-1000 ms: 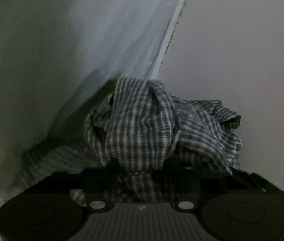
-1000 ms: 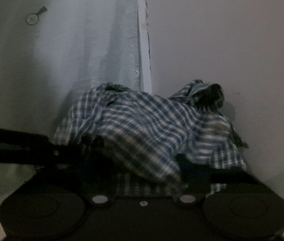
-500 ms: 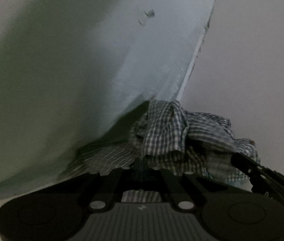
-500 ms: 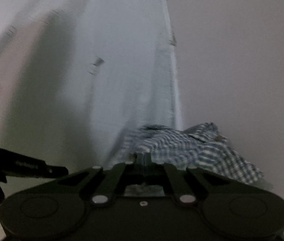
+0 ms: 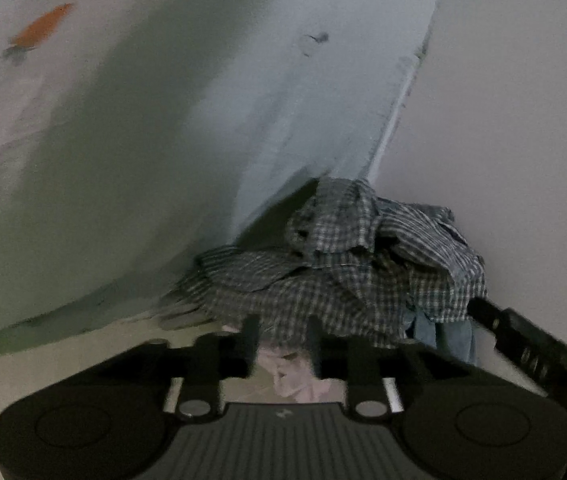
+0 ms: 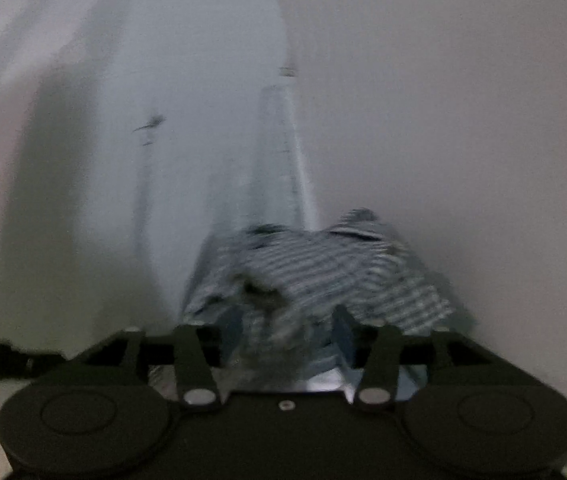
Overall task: Fold clothes
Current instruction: 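Reach both grippers into the pile and grasp the checked shirt, then lift the checked shirt with both grippers and pull it out of the pile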
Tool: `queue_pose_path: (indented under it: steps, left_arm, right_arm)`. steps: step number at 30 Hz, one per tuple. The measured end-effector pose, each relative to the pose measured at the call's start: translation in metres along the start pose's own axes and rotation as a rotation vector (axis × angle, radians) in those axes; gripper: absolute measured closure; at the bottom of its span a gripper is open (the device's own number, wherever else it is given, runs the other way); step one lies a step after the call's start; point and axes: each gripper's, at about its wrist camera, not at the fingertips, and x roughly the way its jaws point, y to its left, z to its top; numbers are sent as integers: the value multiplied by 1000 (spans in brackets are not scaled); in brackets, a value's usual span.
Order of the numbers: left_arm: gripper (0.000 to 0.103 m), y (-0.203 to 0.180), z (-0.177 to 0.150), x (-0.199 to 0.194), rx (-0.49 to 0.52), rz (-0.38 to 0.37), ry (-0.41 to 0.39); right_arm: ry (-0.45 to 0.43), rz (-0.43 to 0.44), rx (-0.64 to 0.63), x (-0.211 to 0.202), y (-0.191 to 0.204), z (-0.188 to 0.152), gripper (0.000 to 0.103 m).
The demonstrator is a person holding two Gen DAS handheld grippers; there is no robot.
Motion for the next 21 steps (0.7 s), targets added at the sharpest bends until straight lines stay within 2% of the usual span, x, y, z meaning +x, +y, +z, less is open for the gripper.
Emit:
queue_pose_path:
  steps: [2,4,6,11,12,14,16,18,19,20,21]
  left_arm:
    - [47,-10,8,21,25,-9,6]
    - [22,-20,21,49,48,-25,-1]
    - [16,-29,30,74,83,-48,-14]
    - [16,-47,51,160,109,-80,13]
    - [18,-47,53,177,102,-94,27]
    - [34,-43,53,205,66,-127,60]
    - [78,-37,52,227,29,-148,79]
    - [89,-30,52,234,-1,-147,65]
    - [94,-28,52,231,-8,-140,50]
    - [94,-26,52,224,-9,-129,28]
    - [95,-24,52,218,-9,-118,6]
  right_arm:
    - [-13,-26,44,20,-16,8,14]
    - [-23,-33,82,45,-31,15,1]
    - [-16,-22,116,72,-41,20,0]
    - [38,4,196,141,-59,27,0]
    - [60,-5,200,154,-60,25,0]
    - [102,-20,209,178,-62,21,0]
    - [127,-4,224,193,-60,16,2]
    - [95,33,227,191,-57,12,19]
    - [72,46,214,188,-54,11,40]
    - [39,36,160,180,-46,12,67]
    - [6,26,106,172,-37,13,80]
